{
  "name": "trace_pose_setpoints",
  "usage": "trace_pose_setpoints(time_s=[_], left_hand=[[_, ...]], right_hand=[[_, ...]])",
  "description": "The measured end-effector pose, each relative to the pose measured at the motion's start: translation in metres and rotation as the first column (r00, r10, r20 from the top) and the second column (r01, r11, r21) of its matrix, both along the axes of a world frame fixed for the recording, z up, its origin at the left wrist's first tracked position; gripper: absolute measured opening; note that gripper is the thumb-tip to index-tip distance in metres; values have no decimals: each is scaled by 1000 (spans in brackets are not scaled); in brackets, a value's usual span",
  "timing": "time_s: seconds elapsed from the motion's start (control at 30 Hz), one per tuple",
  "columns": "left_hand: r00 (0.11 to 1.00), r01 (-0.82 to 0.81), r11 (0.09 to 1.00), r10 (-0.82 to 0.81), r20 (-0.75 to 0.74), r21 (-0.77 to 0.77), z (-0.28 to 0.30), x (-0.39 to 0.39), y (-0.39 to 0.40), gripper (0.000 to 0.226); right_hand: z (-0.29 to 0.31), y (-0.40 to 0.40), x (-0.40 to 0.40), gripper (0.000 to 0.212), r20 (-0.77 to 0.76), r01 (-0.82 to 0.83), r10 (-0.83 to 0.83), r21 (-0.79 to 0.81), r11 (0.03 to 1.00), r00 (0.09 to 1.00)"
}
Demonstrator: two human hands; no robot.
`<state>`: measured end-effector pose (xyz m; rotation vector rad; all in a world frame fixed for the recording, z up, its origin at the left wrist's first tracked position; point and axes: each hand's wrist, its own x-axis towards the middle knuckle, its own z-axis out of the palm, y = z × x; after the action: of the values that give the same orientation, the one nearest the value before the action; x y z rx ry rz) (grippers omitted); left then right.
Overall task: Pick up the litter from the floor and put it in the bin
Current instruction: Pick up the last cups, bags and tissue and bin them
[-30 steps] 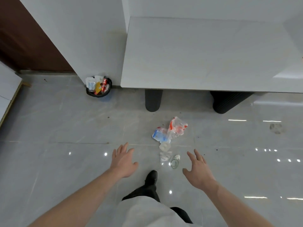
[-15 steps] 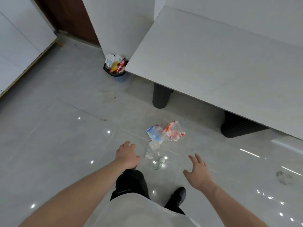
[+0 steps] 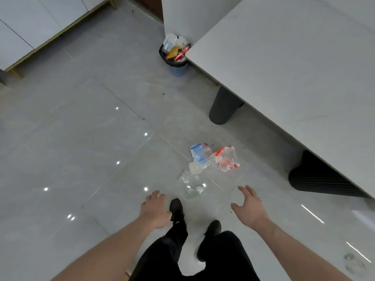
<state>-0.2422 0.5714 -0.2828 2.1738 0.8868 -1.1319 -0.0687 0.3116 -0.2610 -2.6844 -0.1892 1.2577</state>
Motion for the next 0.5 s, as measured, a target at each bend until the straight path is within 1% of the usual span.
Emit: trace_pose_setpoints(time_s=[0.07,0.2,0.37,0.5], left_hand=[[999,-30,1000,30,-17,-4,-29,12,0,68],[999,-41,999,41,25,-12,-112,47,-2,66],[999,-8,1000,8,34,-6,-260,85,-6,68],[999,41,998,-42,25,42,-382,110,-12,87]], right_hand=[[-32,1,15,74,-5,19,-19,6,1000,1000],[-117,-2,54,81,-29,89,-89,-13,996,996],[-254,3,106,93,42,109,-109,-9,994,993],[-370,11,141,110,89,111,-110,-11,994,990]])
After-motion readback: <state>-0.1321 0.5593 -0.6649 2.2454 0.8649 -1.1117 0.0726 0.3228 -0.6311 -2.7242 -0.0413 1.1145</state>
